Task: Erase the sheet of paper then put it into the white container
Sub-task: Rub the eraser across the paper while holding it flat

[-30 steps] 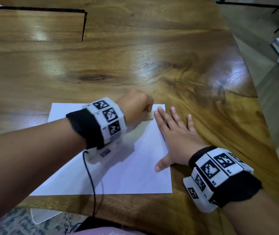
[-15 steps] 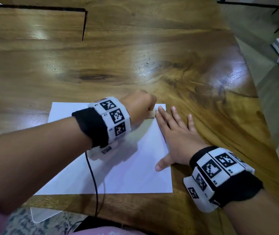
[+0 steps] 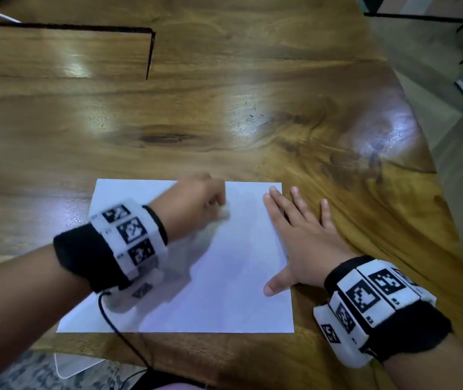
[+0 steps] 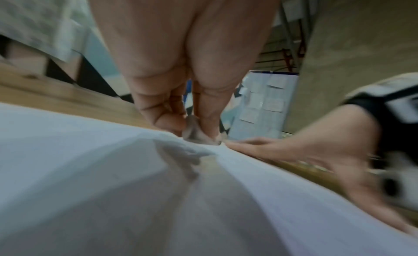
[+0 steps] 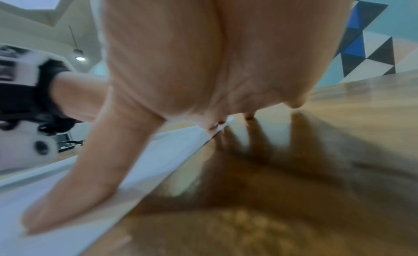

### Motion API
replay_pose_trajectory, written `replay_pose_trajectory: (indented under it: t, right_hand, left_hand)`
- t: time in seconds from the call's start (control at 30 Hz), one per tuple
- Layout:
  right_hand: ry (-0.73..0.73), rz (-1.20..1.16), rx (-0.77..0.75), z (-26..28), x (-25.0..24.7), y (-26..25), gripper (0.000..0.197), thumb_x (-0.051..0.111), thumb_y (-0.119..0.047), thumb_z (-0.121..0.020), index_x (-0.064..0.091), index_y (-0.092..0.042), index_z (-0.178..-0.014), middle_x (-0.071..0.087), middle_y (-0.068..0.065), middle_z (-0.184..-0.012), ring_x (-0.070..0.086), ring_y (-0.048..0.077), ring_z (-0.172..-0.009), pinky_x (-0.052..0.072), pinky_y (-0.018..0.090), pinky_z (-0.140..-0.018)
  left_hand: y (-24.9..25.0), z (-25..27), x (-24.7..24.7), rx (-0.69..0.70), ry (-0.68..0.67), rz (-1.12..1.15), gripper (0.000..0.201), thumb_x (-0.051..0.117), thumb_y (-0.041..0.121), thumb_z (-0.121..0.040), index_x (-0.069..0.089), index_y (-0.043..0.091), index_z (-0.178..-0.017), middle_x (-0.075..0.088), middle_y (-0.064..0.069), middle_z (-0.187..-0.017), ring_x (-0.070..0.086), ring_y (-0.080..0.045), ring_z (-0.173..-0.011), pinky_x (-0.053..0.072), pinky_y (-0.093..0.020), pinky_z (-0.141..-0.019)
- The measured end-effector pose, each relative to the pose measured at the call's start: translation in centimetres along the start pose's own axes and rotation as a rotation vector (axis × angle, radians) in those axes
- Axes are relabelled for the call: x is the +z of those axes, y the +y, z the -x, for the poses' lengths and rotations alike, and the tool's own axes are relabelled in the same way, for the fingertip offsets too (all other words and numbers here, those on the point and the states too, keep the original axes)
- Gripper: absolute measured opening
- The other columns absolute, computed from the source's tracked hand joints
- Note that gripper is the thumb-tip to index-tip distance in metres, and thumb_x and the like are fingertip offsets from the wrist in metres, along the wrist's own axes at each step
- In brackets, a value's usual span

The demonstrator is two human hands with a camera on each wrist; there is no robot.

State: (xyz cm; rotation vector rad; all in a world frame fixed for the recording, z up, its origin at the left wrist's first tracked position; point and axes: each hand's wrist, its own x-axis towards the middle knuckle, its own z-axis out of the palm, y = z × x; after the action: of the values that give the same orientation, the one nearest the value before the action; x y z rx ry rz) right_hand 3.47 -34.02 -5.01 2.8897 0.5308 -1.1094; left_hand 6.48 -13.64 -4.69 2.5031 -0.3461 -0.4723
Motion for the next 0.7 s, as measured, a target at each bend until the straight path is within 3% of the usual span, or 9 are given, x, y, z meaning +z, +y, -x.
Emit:
replay_pose_trajectory:
  t: [0.1, 0.2, 0.33, 0.47, 0.6, 0.7]
  right_hand:
    - [0.007, 0.023, 0.028, -0.2, 0.2, -0.5, 0.147, 0.069, -0.077, -0.050, -0.034, -0.023, -0.141, -0.041, -0.012, -0.147, -0.041, 0.019, -0.134, -0.016, 0.063, -0.109]
    - [0.024, 0.023, 0.052, -0.3, 0.2, -0.8, 0.146, 0.067, -0.079, -0.049, -0.034, -0.026, -0.141, -0.037, -0.013, -0.149, -0.038, 0.019, -0.136, -0.012, 0.069, -0.106]
    - [0.014, 0.023, 0.048, -0.3, -0.1, -0.9, 0.140, 0.067, -0.079, -0.048, -0.035, -0.041, -0.137, -0.035, -0.011, -0.150, -0.037, 0.021, -0.137, -0.009, 0.074, -0.103]
    - [0.003, 0.037, 0.060, -0.4, -0.3, -1.0, 0.140, 0.068, -0.078, -0.049, -0.034, -0.042, -0.137, -0.034, -0.011, -0.150, -0.036, 0.022, -0.138, -0.008, 0.075, -0.101]
    - [-0.008, 0.021, 0.061, -0.3, -0.2, -1.0, 0.139, 0.069, -0.077, -0.050, -0.032, -0.042, -0.139, -0.035, -0.012, -0.150, -0.036, 0.021, -0.137, -0.009, 0.076, -0.101]
    - [-0.011, 0.009, 0.057, -0.2, -0.2, -1.0, 0.139, 0.070, -0.076, -0.050, -0.032, -0.042, -0.138, -0.035, -0.012, -0.149, -0.037, 0.022, -0.137, -0.009, 0.076, -0.101]
  left_hand:
    - [-0.7, -1.7, -2.1, -0.078, 0.156, 0.012, 0.016, 0.068, 0.019, -0.077, 0.060, 0.009, -0.088, 0.055, -0.001, -0.075, 0.050, -0.020, -0.069, 0.031, -0.025, -0.054]
    - [0.1, -2.5, -2.1, -0.052, 0.123, -0.025, 0.014, 0.069, 0.018, -0.076, 0.062, 0.012, -0.086, 0.056, 0.000, -0.073, 0.048, -0.017, -0.068, 0.030, -0.024, -0.051]
    - [1.2, -3.7, -0.6, -0.021, 0.117, -0.044, 0.017, 0.070, 0.019, -0.074, 0.064, 0.012, -0.088, 0.056, 0.000, -0.074, 0.047, -0.016, -0.071, 0.027, -0.023, -0.058]
    - [1.3, -4.2, 0.5, 0.026, 0.113, -0.102, 0.015, 0.067, 0.019, -0.076, 0.064, 0.010, -0.087, 0.054, -0.002, -0.079, 0.045, -0.016, -0.076, 0.029, -0.022, -0.063]
    - [1.1, -0.5, 1.5, 0.221, -0.053, -0.046, 0.013, 0.063, 0.021, -0.078, 0.061, 0.011, -0.070, 0.050, -0.001, -0.069, 0.045, -0.018, -0.066, 0.025, -0.021, -0.054]
    - [1.2, 1.2, 1.9, 0.322, -0.225, -0.098, 0.011, 0.062, 0.016, -0.079, 0.061, 0.010, -0.070, 0.050, 0.001, -0.071, 0.047, -0.018, -0.068, 0.034, -0.013, -0.059]
